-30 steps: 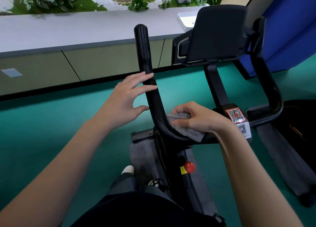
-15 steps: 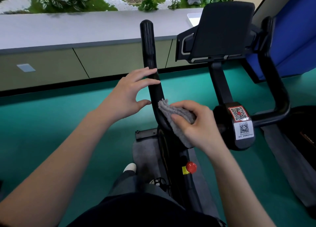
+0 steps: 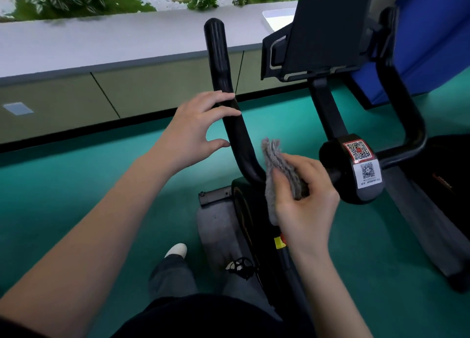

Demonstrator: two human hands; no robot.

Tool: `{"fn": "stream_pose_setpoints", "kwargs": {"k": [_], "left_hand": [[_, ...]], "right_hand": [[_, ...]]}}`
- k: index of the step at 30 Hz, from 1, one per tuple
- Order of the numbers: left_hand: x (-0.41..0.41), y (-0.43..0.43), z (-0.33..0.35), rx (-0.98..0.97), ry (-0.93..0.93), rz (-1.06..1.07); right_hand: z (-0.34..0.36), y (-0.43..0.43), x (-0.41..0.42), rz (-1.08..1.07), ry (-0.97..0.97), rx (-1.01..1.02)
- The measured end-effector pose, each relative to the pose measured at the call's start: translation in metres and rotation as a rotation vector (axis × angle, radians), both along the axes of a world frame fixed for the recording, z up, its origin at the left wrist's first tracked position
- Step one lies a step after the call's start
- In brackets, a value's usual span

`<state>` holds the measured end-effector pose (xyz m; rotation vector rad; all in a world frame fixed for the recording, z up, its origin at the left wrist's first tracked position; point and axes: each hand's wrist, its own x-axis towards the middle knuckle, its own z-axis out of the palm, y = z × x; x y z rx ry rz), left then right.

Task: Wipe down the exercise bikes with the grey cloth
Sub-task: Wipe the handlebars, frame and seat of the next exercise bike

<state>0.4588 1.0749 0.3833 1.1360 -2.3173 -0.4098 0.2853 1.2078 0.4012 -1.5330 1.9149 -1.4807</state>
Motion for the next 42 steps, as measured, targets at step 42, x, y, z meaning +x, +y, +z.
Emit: {"fn": "stream_pose_setpoints", "kwargs": {"k": [42], "left_hand": [[0.013, -0.041, -0.013, -0.084, 0.089, -0.256]], "right_hand": [[-0.076, -0.038, 0.147, -1.1, -0.199, -0.361]]}}
